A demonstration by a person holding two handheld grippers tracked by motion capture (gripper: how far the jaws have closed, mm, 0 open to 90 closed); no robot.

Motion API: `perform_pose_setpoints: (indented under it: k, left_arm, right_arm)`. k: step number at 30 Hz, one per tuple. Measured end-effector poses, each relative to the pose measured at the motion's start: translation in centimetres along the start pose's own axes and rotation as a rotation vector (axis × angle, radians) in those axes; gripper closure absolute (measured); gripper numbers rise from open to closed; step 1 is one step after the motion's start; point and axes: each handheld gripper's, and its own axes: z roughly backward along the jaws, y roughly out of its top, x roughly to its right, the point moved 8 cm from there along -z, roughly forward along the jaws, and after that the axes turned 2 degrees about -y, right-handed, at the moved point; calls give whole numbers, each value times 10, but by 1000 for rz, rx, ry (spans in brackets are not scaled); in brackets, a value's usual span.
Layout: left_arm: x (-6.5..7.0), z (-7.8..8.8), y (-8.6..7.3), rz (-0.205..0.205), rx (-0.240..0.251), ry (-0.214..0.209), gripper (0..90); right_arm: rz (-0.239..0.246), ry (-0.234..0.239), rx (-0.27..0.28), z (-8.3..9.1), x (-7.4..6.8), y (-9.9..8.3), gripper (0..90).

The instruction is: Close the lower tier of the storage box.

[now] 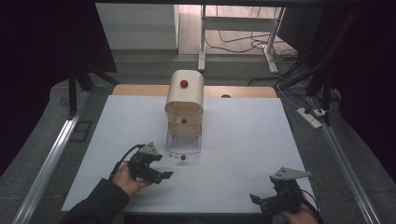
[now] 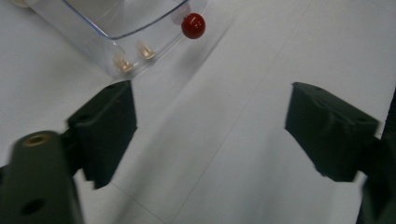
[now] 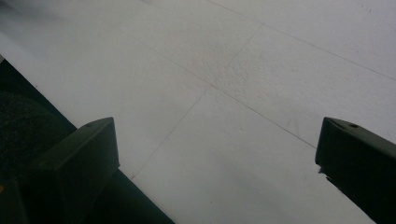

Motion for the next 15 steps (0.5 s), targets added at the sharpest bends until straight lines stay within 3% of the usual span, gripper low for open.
perform_pose_setpoints:
  k: [7, 15]
  left_arm:
    - [-9, -1, 4, 6, 1, 21, 449]
    - [-14, -6, 7, -22, -15, 27, 783]
  right_arm:
    - [-1, 0, -1, 0, 0, 0, 0]
    - [-1, 0, -2, 0, 0, 0, 0]
